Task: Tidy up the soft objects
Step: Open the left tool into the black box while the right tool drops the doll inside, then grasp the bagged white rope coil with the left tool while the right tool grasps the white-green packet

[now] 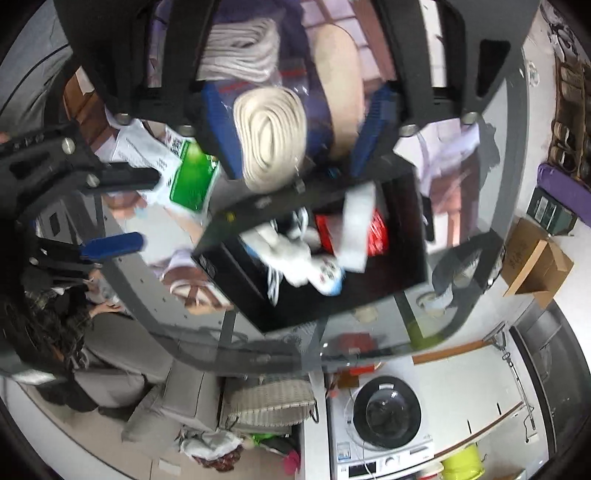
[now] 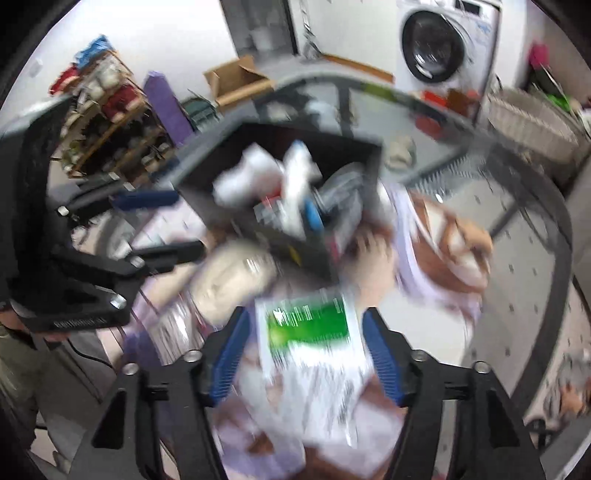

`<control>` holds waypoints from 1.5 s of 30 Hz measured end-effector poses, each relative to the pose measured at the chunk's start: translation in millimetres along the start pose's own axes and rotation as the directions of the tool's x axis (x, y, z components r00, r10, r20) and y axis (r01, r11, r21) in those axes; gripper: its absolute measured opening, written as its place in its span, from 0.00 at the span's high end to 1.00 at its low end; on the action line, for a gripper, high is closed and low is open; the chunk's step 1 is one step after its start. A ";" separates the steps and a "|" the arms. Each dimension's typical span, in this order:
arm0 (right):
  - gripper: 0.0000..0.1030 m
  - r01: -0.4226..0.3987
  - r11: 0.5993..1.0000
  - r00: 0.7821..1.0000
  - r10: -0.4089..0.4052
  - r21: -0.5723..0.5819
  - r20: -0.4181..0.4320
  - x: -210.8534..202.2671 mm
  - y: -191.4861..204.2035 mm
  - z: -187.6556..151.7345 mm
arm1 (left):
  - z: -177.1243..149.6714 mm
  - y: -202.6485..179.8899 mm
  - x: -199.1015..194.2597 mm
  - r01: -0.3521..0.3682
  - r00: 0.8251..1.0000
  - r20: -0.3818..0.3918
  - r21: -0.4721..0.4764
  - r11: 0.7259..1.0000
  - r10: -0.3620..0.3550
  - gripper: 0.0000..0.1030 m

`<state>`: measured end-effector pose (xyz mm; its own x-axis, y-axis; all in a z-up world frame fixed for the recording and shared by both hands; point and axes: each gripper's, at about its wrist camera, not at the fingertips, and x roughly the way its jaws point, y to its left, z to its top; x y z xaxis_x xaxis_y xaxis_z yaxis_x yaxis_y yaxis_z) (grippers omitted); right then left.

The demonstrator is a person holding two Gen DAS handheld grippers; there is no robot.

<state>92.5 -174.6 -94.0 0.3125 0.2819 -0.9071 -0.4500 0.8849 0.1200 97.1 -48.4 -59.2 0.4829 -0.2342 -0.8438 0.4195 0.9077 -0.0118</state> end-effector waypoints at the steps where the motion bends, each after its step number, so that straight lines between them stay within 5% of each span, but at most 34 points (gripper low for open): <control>1: 0.33 0.005 1.000 1.000 -0.005 0.005 -0.024 2.1 -1.1 -11.4 | -2.1 -4.7 4.0 -0.004 1.000 -0.008 0.002 1.000 0.004 0.20; 11: 0.32 0.023 0.999 0.992 -0.019 0.032 -0.125 26.3 -9.6 -64.8 | -6.3 -36.4 51.3 -0.066 0.992 -0.104 0.085 0.994 0.075 0.19; 17: 0.25 0.077 0.996 0.990 -0.082 -0.054 -0.114 32.4 5.6 -71.5 | -9.3 -24.7 67.1 -0.086 0.985 -0.146 0.054 0.995 0.093 0.19; 19: 0.36 0.101 0.989 0.988 -0.112 -0.106 -0.107 34.2 15.6 -71.8 | -13.0 -20.4 71.5 -0.085 0.982 -0.164 0.051 0.995 0.093 0.20; 21: 0.56 0.087 0.989 0.989 -0.099 -0.119 -0.106 30.9 20.0 -71.4 | -14.1 -17.4 70.4 -0.027 0.985 -0.170 0.048 0.999 0.034 0.42; 22: 0.73 0.085 0.989 0.989 -0.098 -0.120 -0.107 29.3 21.5 -71.6 | -13.9 -16.7 69.4 0.016 0.984 -0.178 0.044 0.999 -0.008 0.60; 26: 0.81 0.087 0.988 0.990 -0.100 -0.126 -0.098 23.3 24.7 -70.2 | -20.7 -10.4 60.9 -0.016 0.984 -0.173 0.079 0.997 0.029 0.69; 37: 0.81 0.036 0.991 0.997 -0.045 -0.131 -0.067 16.8 50.2 -42.4 | -45.0 28.1 38.0 -0.015 0.986 -0.164 0.009 1.000 0.017 0.69; 43: 0.81 0.034 0.990 0.996 -0.045 -0.135 -0.082 23.6 55.2 -37.5 | -53.4 25.5 49.8 -0.039 0.983 -0.178 0.019 0.999 0.041 0.47; 45: 0.81 0.034 0.991 0.995 -0.046 -0.133 -0.085 26.6 53.2 -37.0 | -51.6 25.5 52.5 -0.051 0.983 -0.174 0.024 0.998 0.054 0.46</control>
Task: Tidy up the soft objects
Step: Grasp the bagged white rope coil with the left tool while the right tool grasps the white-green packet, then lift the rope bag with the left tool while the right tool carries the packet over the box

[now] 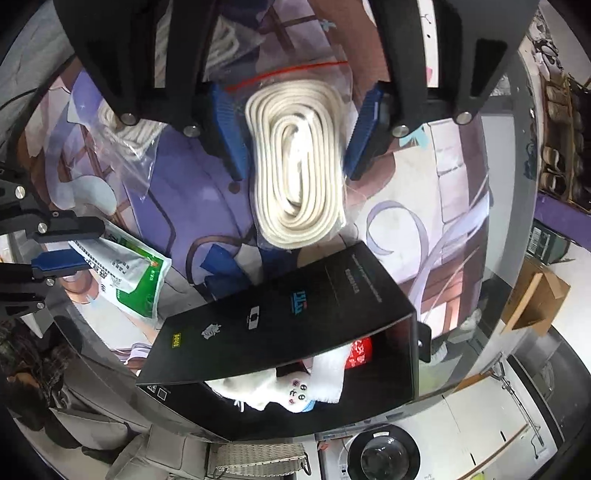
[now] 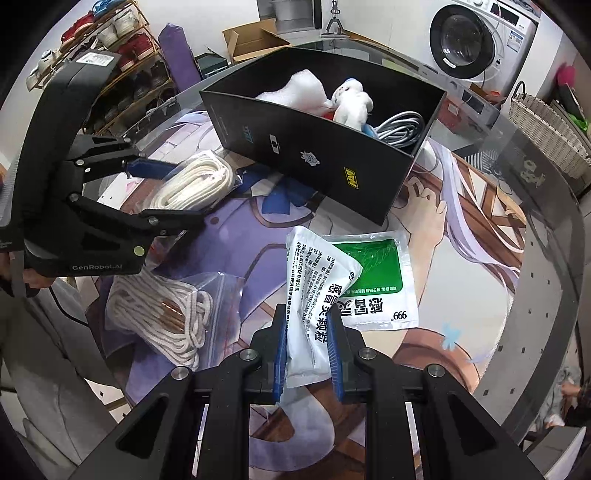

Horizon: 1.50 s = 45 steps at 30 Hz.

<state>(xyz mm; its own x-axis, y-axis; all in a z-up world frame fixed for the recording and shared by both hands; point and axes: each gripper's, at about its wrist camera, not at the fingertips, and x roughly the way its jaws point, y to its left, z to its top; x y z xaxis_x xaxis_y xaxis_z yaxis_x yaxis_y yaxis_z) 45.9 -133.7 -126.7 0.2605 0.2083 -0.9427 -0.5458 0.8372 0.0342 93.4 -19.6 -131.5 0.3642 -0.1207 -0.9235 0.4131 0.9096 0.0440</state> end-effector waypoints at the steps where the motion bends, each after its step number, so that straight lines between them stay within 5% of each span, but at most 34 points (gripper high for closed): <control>1: 0.81 -0.002 1.000 1.000 0.002 0.002 -0.002 3.3 -4.7 2.0 | 0.8 -0.3 0.0 -0.002 1.000 -0.002 0.000 1.000 0.002 0.47; 5: 0.81 -0.009 1.000 1.000 0.009 0.010 -0.007 7.9 -14.3 -1.0 | 3.4 -8.7 -5.4 -0.015 1.000 -0.002 0.027 1.000 0.015 0.69; 16: 0.81 -0.019 1.000 0.999 0.018 0.018 0.035 -2.6 -14.9 -1.9 | -2.2 -4.9 -33.4 0.039 0.997 0.060 0.011 0.999 -0.040 0.70; 22: 0.81 -0.040 0.999 0.982 0.038 0.009 0.185 -33.0 -13.2 0.1 | 2.5 -5.1 -74.0 0.000 0.970 0.242 0.022 1.000 -0.005 0.70; 25: 0.81 -0.033 0.999 0.941 0.033 -0.006 0.337 -64.2 -9.4 0.5 | 2.3 -2.7 -98.3 -0.022 0.931 0.365 0.006 1.000 0.018 0.70; 27: 0.81 -0.027 0.999 0.900 0.040 -0.036 0.434 -82.7 -3.6 -1.7 | 1.7 2.2 -117.4 -0.039 0.888 0.458 -0.014 0.999 0.041 0.70; 32: 0.81 0.037 0.996 0.743 0.028 -0.082 0.668 -130.8 14.7 -17.6 | -13.9 2.2 -160.8 -0.082 0.748 0.658 -0.032 0.996 0.082 0.70; 34: 0.81 0.054 0.996 0.692 0.012 -0.069 0.722 -142.5 17.4 -23.1 | -18.7 5.0 -168.6 -0.079 0.721 0.688 -0.034 0.996 0.081 0.70; 38: 0.81 0.070 0.997 0.644 -0.013 -0.041 0.765 -152.0 16.5 -28.7 | -21.8 8.7 -170.4 -0.086 0.715 0.693 -0.035 0.996 0.086 0.69; 45: 0.81 0.049 0.998 0.644 -0.008 -0.031 0.765 -152.8 9.0 -31.4 | -19.0 6.6 -166.5 -0.086 0.731 0.677 -0.039 0.996 0.090 0.69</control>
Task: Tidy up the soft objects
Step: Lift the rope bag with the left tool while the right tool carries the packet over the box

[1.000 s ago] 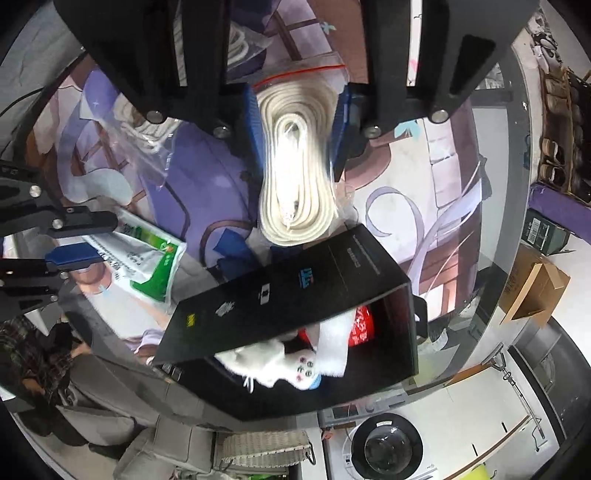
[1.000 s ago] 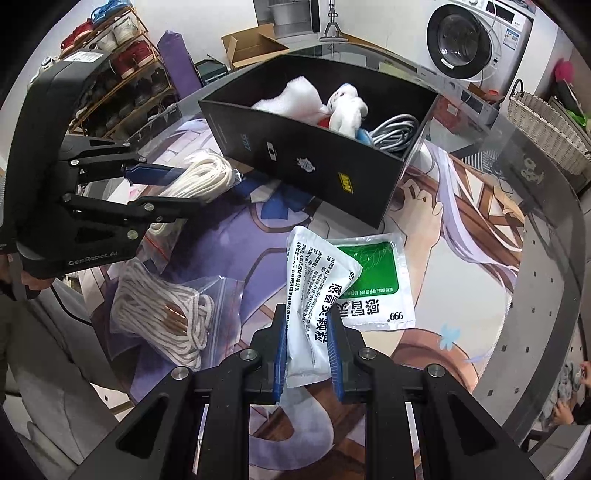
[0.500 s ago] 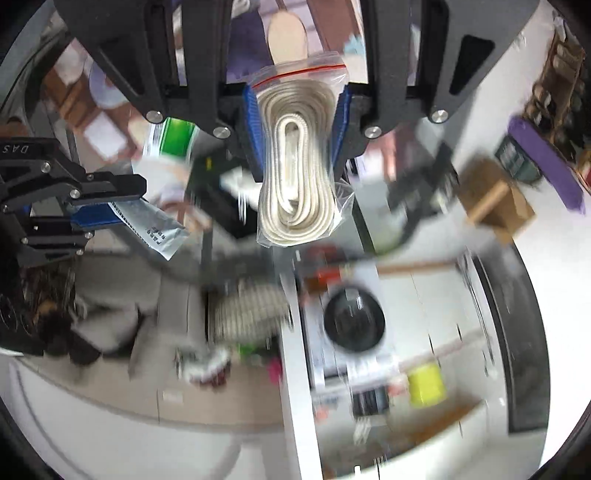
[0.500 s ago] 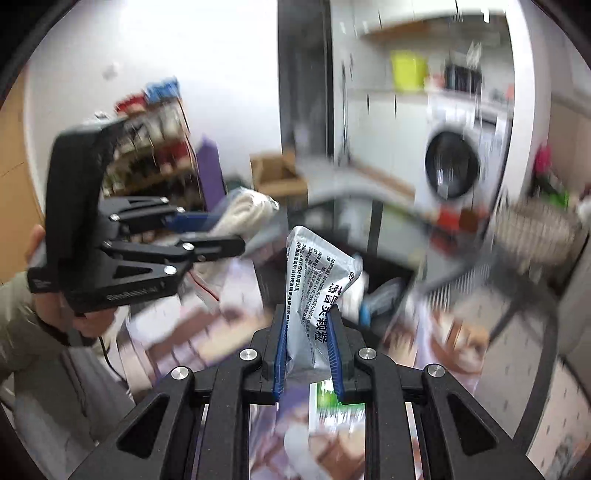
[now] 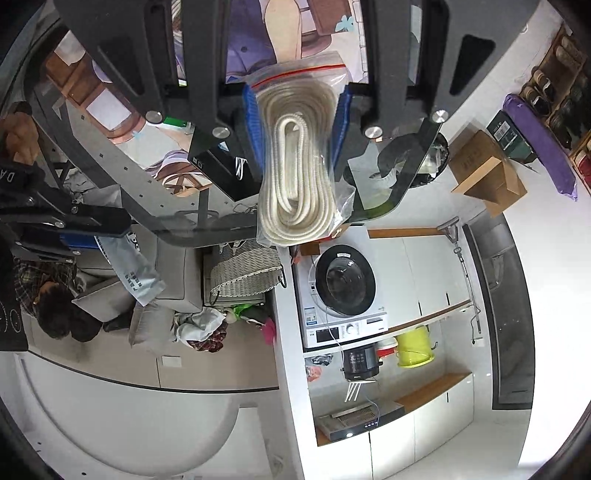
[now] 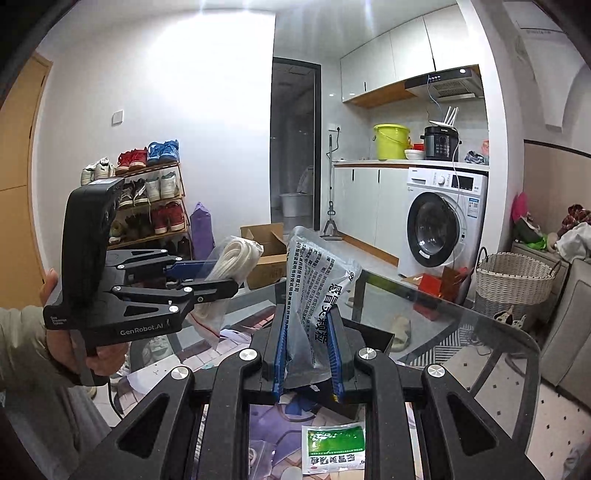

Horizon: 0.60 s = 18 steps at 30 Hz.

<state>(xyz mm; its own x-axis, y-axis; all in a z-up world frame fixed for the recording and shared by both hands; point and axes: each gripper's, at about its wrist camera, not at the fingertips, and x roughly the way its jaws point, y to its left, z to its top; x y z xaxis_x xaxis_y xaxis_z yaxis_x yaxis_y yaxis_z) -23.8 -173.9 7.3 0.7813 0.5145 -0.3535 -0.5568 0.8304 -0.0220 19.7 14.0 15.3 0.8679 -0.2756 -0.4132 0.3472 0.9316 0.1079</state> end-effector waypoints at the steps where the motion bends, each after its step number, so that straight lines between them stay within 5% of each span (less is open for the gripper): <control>1: 0.81 0.001 1.000 1.000 -0.001 0.000 0.001 0.0 -1.0 0.3 | 1.0 -2.1 -0.7 0.000 1.000 0.005 -0.003 1.000 0.000 0.69; 18: 0.81 0.011 1.000 1.000 -0.011 0.029 -0.019 57.2 -18.7 28.0 | 28.7 12.6 27.2 -0.022 0.999 0.044 -0.077 0.997 0.026 0.69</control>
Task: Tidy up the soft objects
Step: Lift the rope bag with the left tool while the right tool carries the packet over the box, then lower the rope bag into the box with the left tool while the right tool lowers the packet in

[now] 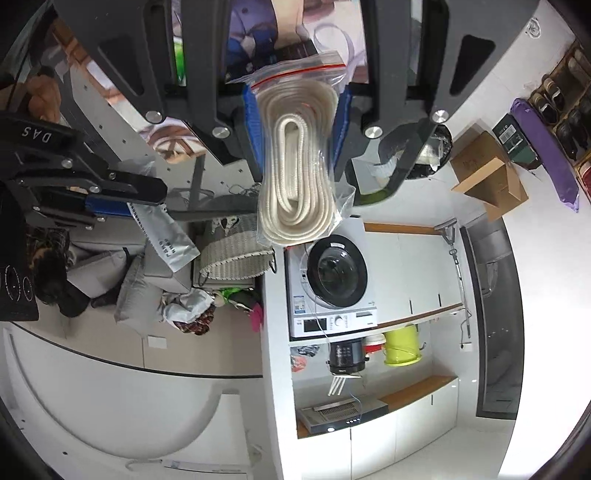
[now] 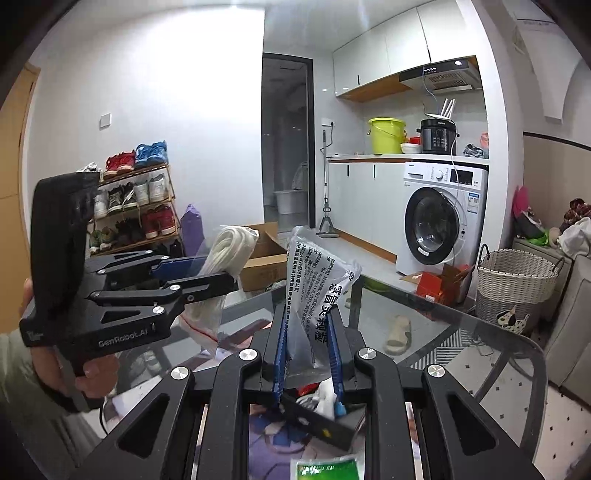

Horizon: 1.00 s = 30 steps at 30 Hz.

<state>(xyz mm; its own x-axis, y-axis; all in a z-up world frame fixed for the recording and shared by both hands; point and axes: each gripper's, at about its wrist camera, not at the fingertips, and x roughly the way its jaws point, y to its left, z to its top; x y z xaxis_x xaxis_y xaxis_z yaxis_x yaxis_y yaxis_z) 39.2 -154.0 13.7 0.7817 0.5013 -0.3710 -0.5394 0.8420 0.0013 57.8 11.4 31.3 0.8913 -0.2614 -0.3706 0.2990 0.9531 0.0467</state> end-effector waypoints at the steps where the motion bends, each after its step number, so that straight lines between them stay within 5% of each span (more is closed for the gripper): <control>1: 0.81 0.003 1.000 1.000 -0.003 0.002 0.000 4.3 -1.3 2.5 | 1.0 1.2 3.9 -0.001 1.000 0.000 -0.002 1.000 0.001 0.69; 9: 0.81 0.017 0.999 0.999 -0.015 0.040 -0.042 45.5 -17.9 18.7 | 4.0 12.5 38.5 -0.017 0.999 -0.038 -0.033 0.999 0.015 0.69; 14: 0.81 0.013 0.997 0.986 -0.001 0.075 -0.164 73.7 -29.5 10.7 | -1.9 13.5 55.5 -0.012 0.995 -0.104 -0.040 0.999 0.008 0.69; 26: 0.81 0.064 0.991 0.924 -0.014 0.118 -0.383 118.1 -46.7 -23.5 | -19.8 4.6 93.9 -0.028 0.949 -0.313 -0.011 1.000 0.023 0.68; 30: 0.72 0.066 0.991 0.917 -0.015 0.115 -0.398 121.7 -45.9 -27.3 | -22.3 5.2 98.8 -0.006 0.941 -0.339 -0.026 1.000 -0.003 0.66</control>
<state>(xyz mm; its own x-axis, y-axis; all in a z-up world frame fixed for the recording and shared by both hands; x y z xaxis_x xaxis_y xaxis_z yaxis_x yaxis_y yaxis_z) 150.5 -137.1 -56.8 0.6009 0.3680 -0.7096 -0.4469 0.8907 0.0835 139.9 -6.0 -25.8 0.7220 -0.1972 -0.6632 0.2844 0.9584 0.0246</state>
